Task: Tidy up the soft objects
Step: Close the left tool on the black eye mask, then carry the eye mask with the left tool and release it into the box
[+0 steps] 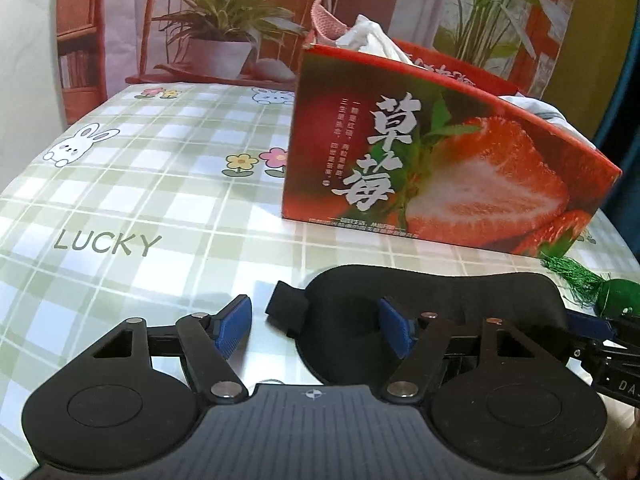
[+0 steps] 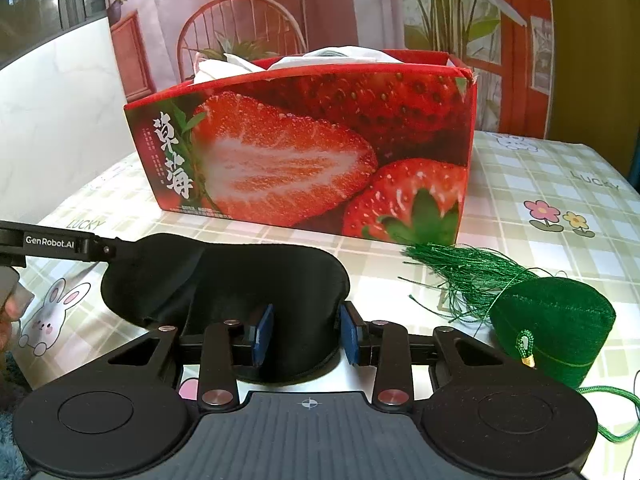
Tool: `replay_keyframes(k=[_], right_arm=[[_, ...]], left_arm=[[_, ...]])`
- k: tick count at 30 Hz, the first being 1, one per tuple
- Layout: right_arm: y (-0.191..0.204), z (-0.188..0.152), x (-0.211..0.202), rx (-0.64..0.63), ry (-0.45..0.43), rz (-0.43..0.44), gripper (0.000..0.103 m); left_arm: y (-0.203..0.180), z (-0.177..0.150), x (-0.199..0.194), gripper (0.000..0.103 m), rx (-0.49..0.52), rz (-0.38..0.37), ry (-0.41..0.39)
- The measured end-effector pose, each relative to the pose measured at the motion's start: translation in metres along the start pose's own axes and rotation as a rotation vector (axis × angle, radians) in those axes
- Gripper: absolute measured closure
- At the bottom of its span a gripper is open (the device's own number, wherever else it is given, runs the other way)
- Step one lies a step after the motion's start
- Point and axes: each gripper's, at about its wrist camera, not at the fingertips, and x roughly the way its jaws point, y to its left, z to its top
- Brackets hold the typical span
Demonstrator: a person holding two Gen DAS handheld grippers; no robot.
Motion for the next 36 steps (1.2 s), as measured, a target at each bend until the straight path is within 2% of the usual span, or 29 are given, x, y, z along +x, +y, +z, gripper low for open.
replay_keyframes(k=[3, 10, 11, 13, 15, 17, 20, 23, 28, 36], right_arm=[[0.000, 0.000, 0.000, 0.001, 0.000, 0.000, 0.070], [0.001, 0.000, 0.000, 0.016, 0.008, 0.023, 0.070], [0.000, 0.000, 0.000, 0.018, 0.007, 0.024, 0.071], [0.000, 0.000, -0.001, 0.022, 0.007, 0.027, 0.072], [0.001, 0.000, -0.002, 0.022, 0.001, 0.035, 0.074], [0.000, 0.001, -0.004, 0.027, -0.009, 0.047, 0.077], [-0.003, 0.006, -0.011, 0.059, -0.044, 0.079, 0.083], [-0.005, 0.010, -0.018, 0.071, -0.074, 0.095, 0.088], [-0.005, 0.021, -0.032, 0.064, -0.134, 0.104, 0.089], [-0.007, 0.051, -0.065, 0.065, -0.274, 0.128, 0.088]], left_arm=[[-0.006, -0.001, 0.002, 0.025, 0.038, -0.034, 0.001], [-0.022, -0.009, 0.003, 0.025, 0.106, -0.109, 0.022], [-0.021, -0.008, 0.002, 0.028, 0.103, -0.114, 0.021], [-0.019, -0.007, 0.003, 0.039, 0.091, -0.138, 0.021], [-0.019, -0.006, 0.003, 0.061, 0.072, -0.171, 0.028], [-0.022, -0.007, 0.003, 0.075, 0.070, -0.201, 0.036], [-0.029, -0.010, -0.003, 0.080, 0.096, -0.200, 0.018], [-0.033, -0.007, -0.012, 0.083, 0.098, -0.210, -0.007], [-0.036, 0.004, -0.036, 0.083, 0.106, -0.232, -0.082], [-0.053, 0.037, -0.080, 0.083, 0.178, -0.244, -0.240]])
